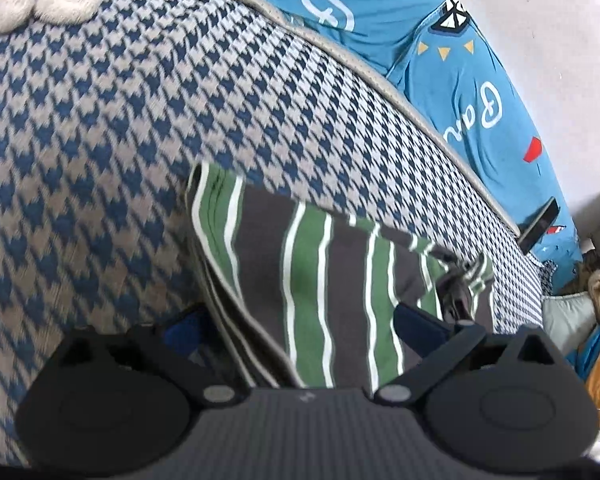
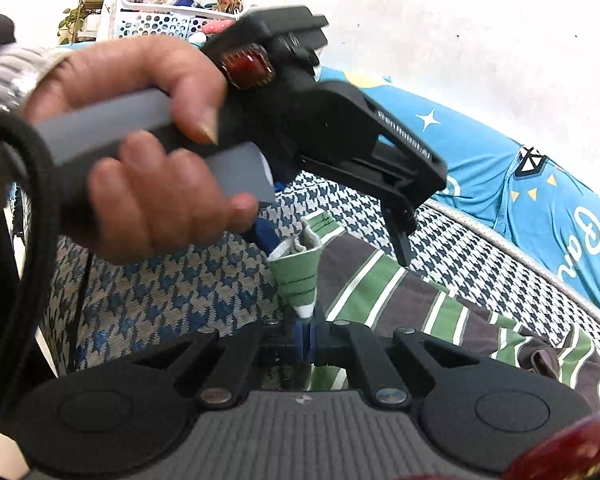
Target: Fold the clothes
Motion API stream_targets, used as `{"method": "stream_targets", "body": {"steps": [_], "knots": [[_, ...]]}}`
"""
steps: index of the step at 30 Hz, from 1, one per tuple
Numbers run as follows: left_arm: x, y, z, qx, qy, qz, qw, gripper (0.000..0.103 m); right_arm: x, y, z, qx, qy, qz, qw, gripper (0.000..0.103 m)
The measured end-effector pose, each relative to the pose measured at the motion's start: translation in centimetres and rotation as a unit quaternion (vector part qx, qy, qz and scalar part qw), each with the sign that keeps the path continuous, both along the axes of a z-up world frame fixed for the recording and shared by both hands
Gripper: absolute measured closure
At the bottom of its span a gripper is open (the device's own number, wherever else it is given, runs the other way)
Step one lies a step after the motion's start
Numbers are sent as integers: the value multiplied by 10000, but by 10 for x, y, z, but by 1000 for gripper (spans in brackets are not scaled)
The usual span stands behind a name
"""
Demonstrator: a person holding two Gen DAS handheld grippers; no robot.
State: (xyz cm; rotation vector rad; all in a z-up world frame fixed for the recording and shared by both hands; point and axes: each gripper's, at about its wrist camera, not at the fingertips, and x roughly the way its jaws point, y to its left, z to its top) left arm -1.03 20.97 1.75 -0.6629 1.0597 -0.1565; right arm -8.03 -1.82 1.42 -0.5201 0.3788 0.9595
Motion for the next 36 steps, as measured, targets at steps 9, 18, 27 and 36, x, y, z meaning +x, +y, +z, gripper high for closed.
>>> {"method": "stream_targets", "body": {"steps": [9,18,27,36], "knots": [[12,7,1,349,-128,142,9992,39,-1,-19,11,126,44,-131,9998,99],[16,-5,5,935,-285,395,9944,90,-12,-41,20,178,1,-228,9996,98],[12,-23,32,919,-796,585,9909,95,-20,-45,21,320,-91,-403,9986,99],[15,-73,68,907,-1482,309,9843,95,-14,-78,37,562,-274,-864,9943,99]]}}
